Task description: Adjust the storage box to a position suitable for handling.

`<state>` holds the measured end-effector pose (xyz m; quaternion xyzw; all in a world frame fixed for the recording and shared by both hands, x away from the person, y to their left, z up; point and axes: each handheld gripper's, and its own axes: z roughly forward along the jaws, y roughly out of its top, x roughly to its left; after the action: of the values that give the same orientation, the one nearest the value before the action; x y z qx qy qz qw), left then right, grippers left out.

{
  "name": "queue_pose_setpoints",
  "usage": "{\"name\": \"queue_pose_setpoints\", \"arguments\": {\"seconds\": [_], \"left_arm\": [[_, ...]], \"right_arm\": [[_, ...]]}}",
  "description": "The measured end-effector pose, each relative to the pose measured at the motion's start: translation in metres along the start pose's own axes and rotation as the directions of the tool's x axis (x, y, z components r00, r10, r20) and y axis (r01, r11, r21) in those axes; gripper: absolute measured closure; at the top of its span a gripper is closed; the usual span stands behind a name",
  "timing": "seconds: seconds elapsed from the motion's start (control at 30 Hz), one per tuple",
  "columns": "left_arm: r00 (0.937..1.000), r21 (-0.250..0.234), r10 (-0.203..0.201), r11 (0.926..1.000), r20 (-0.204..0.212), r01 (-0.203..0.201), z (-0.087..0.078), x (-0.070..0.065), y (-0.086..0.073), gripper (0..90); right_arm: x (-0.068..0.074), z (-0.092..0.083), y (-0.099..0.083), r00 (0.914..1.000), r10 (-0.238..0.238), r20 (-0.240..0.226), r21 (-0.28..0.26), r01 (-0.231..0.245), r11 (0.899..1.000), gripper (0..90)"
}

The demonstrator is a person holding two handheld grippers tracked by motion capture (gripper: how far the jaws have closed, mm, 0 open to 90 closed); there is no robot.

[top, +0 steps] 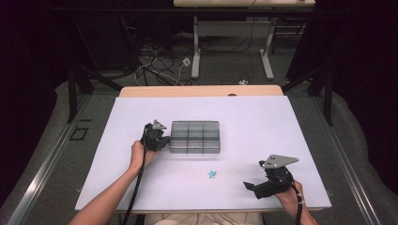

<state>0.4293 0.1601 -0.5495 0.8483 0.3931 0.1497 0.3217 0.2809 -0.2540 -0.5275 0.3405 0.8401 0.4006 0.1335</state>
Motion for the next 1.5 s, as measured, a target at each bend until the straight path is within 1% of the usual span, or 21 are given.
{"name": "queue_pose_setpoints", "arguments": {"seconds": [0.1, 0.23, 0.27, 0.37, 0.4, 0.47, 0.5, 0.6, 0.7, 0.77, 0.8, 0.83, 0.9, 1.03, 1.07, 1.1, 1.13, 1.27, 1.3, 1.47, 1.5], "left_arm": [[1.0000, -0.005, 0.005, 1.0000, -0.004, -0.005, 0.001, -0.001, 0.001, 89.5], [0.9999, 0.002, 0.012, 0.9999, 0.010, -0.012, 0.002, -0.004, 0.002, 89.5], [0.9999, -0.008, 0.013, 0.9999, 0.003, -0.013, 0.003, -0.006, 0.002, 89.5], [0.9997, 0.002, 0.018, 0.9998, 0.014, -0.018, 0.003, -0.007, 0.004, 89.5], [0.9999, -0.012, 0.012, 0.9998, 0.007, -0.012, 0.005, -0.008, 0.004, 89.5], [0.9999, -0.009, 0.011, 0.9999, 0.008, -0.011, 0.005, -0.009, 0.005, 89.4], [0.9998, -0.006, 0.012, 0.9999, 0.014, -0.012, 0.005, -0.009, 0.006, 89.4], [0.9998, -0.013, 0.013, 0.9998, 0.012, -0.013, 0.006, -0.011, 0.007, 89.4], [0.9998, -0.020, 0.017, 0.9997, 0.013, -0.017, 0.008, -0.014, 0.009, 89.4], [0.9996, -0.013, 0.019, 0.9997, 0.021, -0.018, 0.008, -0.014, 0.010, 89.4], [0.9996, -0.013, 0.019, 0.9997, 0.021, -0.018, 0.008, -0.014, 0.010, 89.4], [0.9997, -0.017, 0.019, 0.9997, 0.018, -0.019, 0.009, -0.016, 0.011, 89.4], [0.9998, -0.025, 0.014, 0.9996, 0.016, -0.014, 0.010, -0.017, 0.012, 89.4], [0.9995, -0.018, 0.021, 0.9996, 0.025, -0.021, 0.012, -0.020, 0.014, 89.5], [0.9996, -0.025, 0.014, 0.9996, 0.024, -0.013, 0.013, -0.021, 0.014, 89.4], [0.9993, -0.011, 0.019, 0.9998, 0.032, -0.019, 0.012, -0.021, 0.015, 89.4], [0.9993, -0.011, 0.019, 0.9998, 0.032, -0.019, 0.012, -0.021, 0.015, 89.5], [0.9994, -0.026, 0.019, 0.9995, 0.029, -0.019, 0.015, -0.024, 0.016, 89.4], [0.9991, -0.012, 0.022, 0.9997, 0.035, -0.021, 0.014, -0.024, 0.017, 89.4], [0.9989, -0.017, 0.023, 0.9996, 0.042, -0.022, 0.015, -0.026, 0.017, 89.4], [0.9987, -0.007, 0.027, 0.9996, 0.045, -0.026, 0.014, -0.027, 0.018, 89.4]], "right_arm": [[0.000, 0.001, 0.000, 1.0000, 0.003, 0.002, -0.006, -0.003, 1.000, 1.0], [0.001, 0.002, 0.000, 1.0000, 0.004, 0.002, -0.013, -0.004, 1.000, 1.0], [0.001, 0.002, 0.000, 1.0000, 0.006, 0.004, -0.014, -0.006, 1.000, 1.0], [0.000, 0.002, 0.000, 1.0000, 0.006, 0.002, -0.013, -0.006, 1.000, 1.0], [0.000, 0.001, 0.000, 1.0000, 0.006, 0.000, 0.000, -0.006, 1.000, 1.0], [0.000, 0.001, 0.000, 1.0000, 0.007, 0.001, -0.009, -0.007, 1.000, 1.1], [0.000, 0.003, -0.001, 1.0000, 0.010, -0.002, -0.018, -0.010, 1.000, 1.1], [0.001, 0.002, 0.000, 0.9999, 0.009, 0.006, -0.010, -0.009, 1.000, 1.1], [0.000, 0.000, 0.000, 1.0000, 0.004, 0.002, 0.002, -0.004, 1.000, 1.1], [0.000, 0.001, 0.000, 1.0000, 0.007, 0.005, -0.008, -0.007, 1.000, 1.1], [0.000, 0.001, 0.000, 1.0000, 0.006, 0.004, -0.005, -0.006, 1.000, 1.1], [0.000, 0.002, -0.001, 0.9999, 0.015, 0.007, -0.011, -0.015, 1.000, 1.1], [0.000, 0.002, -0.001, 1.0000, 0.007, 0.002, -0.008, -0.007, 1.000, 1.1], [0.000, 0.001, 0.000, 1.0000, 0.002, 0.003, -0.003, -0.002, 1.000, 1.1], [0.000, 0.001, 0.000, 1.0000, 0.005, 0.003, -0.003, -0.005, 1.000, 1.1], [0.000, 0.002, -0.001, 0.9999, 0.009, 0.005, -0.019, -0.009, 1.000, 1.1], [0.000, 0.002, -0.001, 0.9999, 0.009, 0.005, -0.019, -0.009, 1.000, 1.1], [0.000, 0.003, -0.001, 1.0000, 0.007, -0.005, -0.007, -0.007, 1.000, 1.1], [0.000, 0.003, 0.000, 1.0000, 0.007, 0.000, -0.008, -0.007, 1.000, 1.1], [-0.001, 0.002, -0.001, 1.0000, 0.007, 0.001, -0.010, -0.007, 1.000, 1.2], [-0.001, 0.002, -0.001, 1.0000, 0.009, 0.002, -0.009, -0.009, 1.000, 1.1]]}}
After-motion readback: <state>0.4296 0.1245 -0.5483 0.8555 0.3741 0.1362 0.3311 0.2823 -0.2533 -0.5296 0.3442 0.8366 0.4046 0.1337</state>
